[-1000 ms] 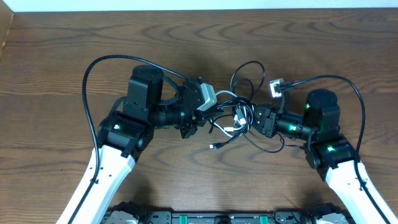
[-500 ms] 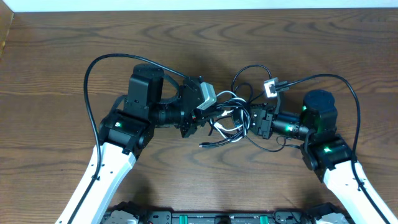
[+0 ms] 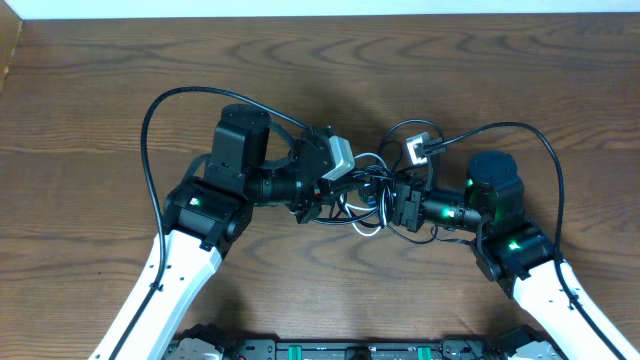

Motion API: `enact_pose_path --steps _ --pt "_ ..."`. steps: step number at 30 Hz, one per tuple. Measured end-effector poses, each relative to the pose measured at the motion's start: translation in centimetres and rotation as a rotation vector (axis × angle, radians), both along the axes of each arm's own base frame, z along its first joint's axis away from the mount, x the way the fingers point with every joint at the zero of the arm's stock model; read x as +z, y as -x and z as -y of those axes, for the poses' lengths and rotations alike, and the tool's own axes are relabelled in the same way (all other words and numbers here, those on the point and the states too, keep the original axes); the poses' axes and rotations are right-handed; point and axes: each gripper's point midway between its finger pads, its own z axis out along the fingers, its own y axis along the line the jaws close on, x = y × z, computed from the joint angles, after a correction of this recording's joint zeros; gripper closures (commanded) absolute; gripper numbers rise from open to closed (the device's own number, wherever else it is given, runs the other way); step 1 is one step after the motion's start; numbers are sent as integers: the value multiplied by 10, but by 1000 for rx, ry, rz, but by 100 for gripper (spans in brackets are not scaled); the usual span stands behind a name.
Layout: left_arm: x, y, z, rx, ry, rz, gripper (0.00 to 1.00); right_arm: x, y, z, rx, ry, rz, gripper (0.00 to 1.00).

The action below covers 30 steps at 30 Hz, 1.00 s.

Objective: Untangle cables

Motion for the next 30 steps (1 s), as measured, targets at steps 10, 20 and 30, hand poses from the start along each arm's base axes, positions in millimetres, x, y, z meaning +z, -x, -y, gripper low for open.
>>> enact_pose_path --steps 10,20,30 --pt "-1 3 3 -13 -1 -1 92 0 2 -2 7 0 2 99" --pt "-14 -4 0 56 -77 -5 91 -15 3 1 -23 43 -63 99" --pt "-66 -24 -44 321 -377 -66 92 -20 -3 7 -64 62 -77 99"
